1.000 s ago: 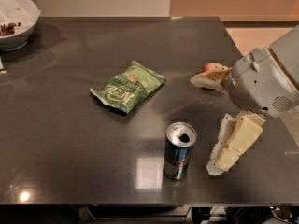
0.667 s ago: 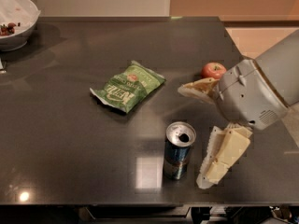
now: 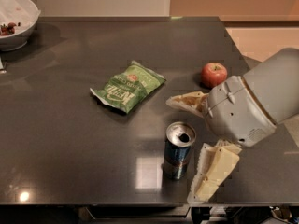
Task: Pick redbull can
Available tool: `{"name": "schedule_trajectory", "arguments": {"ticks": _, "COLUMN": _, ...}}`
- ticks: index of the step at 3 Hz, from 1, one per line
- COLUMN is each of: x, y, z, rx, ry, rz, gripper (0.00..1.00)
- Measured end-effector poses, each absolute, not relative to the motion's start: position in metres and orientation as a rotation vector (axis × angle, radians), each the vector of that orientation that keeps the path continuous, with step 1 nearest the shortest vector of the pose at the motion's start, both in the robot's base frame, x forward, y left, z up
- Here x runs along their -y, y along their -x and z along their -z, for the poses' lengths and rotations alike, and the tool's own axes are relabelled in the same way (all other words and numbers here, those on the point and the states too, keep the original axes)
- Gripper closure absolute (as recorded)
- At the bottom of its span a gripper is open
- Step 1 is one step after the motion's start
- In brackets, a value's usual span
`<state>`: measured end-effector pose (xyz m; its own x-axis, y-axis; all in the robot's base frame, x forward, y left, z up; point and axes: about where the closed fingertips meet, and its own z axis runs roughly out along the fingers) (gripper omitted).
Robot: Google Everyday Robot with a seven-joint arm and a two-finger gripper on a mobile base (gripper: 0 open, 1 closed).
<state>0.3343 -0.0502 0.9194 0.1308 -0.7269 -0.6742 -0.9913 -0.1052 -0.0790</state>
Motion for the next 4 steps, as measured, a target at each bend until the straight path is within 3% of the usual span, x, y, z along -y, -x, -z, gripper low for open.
{"name": "schedule_trajectory", "arguments": {"ticks": 1, "x": 0.0447, "y": -0.3288, "z": -0.9157, "rx": -1.646, "ry": 1.891, "rz": -0.667, "gripper": 0.18}}
{"name": "schedule_trajectory", "arguments": {"ticks": 4, "x": 0.0498, "y": -0.3369, "z": -0.9188, "rx": -1.67, "ry": 1.861, "rz": -0.669, "gripper": 0.87}}
